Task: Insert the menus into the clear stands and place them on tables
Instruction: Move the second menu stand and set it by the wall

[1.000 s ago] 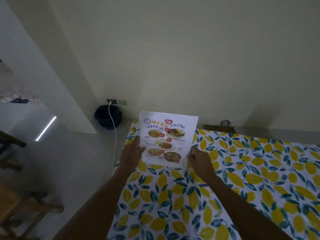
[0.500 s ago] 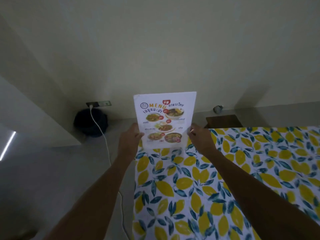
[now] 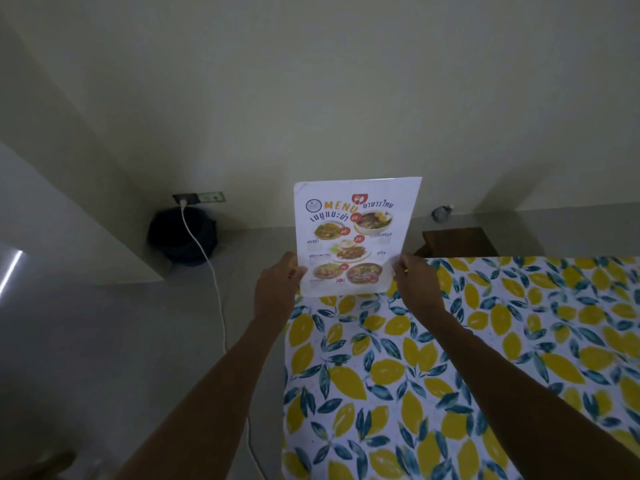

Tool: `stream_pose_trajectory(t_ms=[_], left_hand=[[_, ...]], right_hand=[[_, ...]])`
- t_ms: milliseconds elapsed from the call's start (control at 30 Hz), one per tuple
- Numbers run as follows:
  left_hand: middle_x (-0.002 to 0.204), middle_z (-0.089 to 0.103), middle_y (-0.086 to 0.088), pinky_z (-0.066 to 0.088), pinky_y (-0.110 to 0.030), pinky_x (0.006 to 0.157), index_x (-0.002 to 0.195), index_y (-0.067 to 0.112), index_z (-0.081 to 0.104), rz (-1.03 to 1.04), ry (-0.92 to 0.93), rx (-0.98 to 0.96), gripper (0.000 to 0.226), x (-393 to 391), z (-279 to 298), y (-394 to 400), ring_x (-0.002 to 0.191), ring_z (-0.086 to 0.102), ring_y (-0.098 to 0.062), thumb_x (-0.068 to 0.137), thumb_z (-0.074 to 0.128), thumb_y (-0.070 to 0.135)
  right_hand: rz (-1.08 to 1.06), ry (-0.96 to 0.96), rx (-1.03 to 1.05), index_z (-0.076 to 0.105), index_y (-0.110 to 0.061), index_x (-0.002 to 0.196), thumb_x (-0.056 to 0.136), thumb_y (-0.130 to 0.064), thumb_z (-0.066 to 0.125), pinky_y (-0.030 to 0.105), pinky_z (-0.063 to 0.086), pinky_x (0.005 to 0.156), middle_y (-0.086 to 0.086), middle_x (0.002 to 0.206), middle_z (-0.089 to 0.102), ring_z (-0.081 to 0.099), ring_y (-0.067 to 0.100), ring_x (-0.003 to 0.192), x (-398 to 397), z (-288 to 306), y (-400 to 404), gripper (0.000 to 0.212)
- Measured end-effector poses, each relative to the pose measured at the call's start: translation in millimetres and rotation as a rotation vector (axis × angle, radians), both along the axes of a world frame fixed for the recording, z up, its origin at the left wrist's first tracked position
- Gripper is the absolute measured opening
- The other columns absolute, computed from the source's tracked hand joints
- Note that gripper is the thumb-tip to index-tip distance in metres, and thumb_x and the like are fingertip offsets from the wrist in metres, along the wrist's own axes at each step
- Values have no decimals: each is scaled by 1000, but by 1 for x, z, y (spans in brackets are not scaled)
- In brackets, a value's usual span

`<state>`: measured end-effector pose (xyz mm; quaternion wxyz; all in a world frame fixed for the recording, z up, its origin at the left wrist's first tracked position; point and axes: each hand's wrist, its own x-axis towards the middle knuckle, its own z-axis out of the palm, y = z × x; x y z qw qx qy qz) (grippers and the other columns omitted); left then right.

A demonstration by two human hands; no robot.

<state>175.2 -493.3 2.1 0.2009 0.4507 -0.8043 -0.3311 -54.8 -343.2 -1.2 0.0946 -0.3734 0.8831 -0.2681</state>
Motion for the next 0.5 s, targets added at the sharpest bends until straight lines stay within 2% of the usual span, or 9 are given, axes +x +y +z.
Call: stream_pose_trajectory(t_ms=[133, 233, 367, 500], left_hand=[[77, 69, -3, 51, -35, 60, 90, 22, 53, 0, -19, 16, 12, 1, -2, 0, 66, 64, -21, 93, 56, 34], [84, 72, -6, 49, -32, 63, 93, 18, 58, 16, -22, 26, 12, 1, 0, 1, 73, 66, -24, 92, 58, 30], [96, 74, -11, 49, -30, 67, 100, 9, 62, 48, 0, 68, 17, -1, 7, 7, 80, 66, -24, 91, 61, 24], [106, 72, -9, 44, -22, 65, 109, 7, 63, 41, -5, 124, 24, -3, 11, 16, 81, 63, -16, 89, 62, 20]], right_hand=[[11, -6, 11, 60, 1, 83, 96, -16, 50, 33, 36, 61, 20, 80, 64, 59, 34, 74, 0, -2, 2, 24], [7, -29, 21, 60, 1, 79, 96, -17, 50, 35, 38, 58, 20, 77, 64, 60, 35, 72, -3, -3, 4, 26], [12, -65, -7, 65, 1, 83, 95, -18, 50, 44, 52, 66, 20, 80, 68, 64, 36, 73, -4, 2, 7, 27], [63, -73, -10, 68, -2, 90, 96, -19, 49, 46, 54, 72, 19, 83, 71, 66, 36, 78, -5, 10, 15, 27]])
